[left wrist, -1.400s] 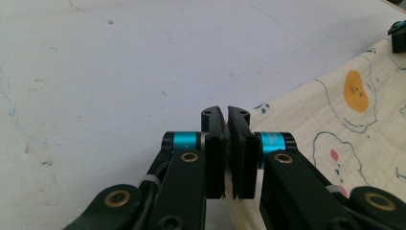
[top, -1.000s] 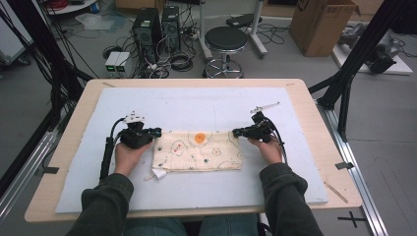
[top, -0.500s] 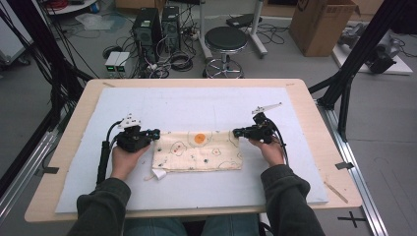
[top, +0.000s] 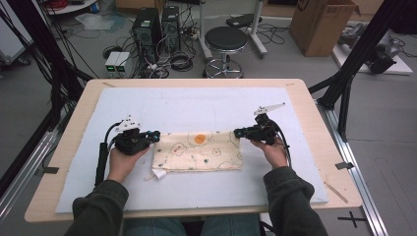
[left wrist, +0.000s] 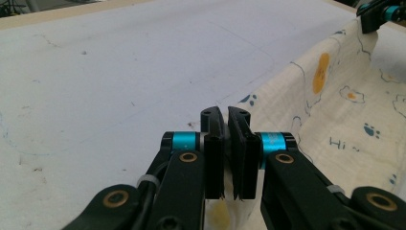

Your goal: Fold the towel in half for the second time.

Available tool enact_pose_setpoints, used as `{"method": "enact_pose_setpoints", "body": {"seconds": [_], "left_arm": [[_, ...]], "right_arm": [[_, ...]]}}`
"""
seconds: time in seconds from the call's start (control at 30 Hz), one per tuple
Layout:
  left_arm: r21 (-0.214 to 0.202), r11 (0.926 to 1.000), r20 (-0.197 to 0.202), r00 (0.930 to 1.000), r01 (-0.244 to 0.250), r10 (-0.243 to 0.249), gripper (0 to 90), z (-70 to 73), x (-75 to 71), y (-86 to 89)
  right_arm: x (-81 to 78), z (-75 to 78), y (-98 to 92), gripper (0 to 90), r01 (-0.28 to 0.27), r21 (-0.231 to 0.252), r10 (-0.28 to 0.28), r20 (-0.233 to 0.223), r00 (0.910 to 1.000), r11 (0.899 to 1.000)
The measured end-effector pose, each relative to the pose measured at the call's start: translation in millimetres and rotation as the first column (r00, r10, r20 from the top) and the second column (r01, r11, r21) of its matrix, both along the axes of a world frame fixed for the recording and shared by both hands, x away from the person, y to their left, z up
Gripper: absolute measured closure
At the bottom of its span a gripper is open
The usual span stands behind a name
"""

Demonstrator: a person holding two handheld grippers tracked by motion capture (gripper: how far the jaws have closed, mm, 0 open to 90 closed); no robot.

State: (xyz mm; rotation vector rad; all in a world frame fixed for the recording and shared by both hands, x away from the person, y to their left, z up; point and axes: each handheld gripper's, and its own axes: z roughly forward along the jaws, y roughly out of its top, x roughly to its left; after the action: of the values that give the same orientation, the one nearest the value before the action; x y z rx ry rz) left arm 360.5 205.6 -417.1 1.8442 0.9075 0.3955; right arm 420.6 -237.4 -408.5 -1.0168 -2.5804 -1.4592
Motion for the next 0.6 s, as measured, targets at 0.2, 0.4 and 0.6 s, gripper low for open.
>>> {"method": "enact_pose_setpoints", "body": {"seconds": [0.2, 0.4, 0.6], "left_arm": [[-0.003, 0.9999, 0.009, 0.9999, 0.014, -0.014, 84.7, 2.6, -6.6, 0.6], [-0.004, 0.9996, 0.009, 0.9996, 0.028, -0.028, 84.8, 3.6, -10.0, 1.9], [-0.005, 0.9991, 0.018, 0.9989, 0.043, -0.043, 84.8, 3.8, -15.1, 3.9]], "right_arm": [[-5.3, -0.7, -1.2, 84.2, -0.002, 0.006, 0.002, 0.009, 1.0000, 1.000], [-9.4, 1.9, -0.2, 84.2, -0.010, 0.006, 0.010, 0.005, 0.9999, 1.000], [-14.0, 5.1, -0.5, 84.1, -0.029, 0.002, 0.029, 0.016, 0.9995, 1.000]]}}
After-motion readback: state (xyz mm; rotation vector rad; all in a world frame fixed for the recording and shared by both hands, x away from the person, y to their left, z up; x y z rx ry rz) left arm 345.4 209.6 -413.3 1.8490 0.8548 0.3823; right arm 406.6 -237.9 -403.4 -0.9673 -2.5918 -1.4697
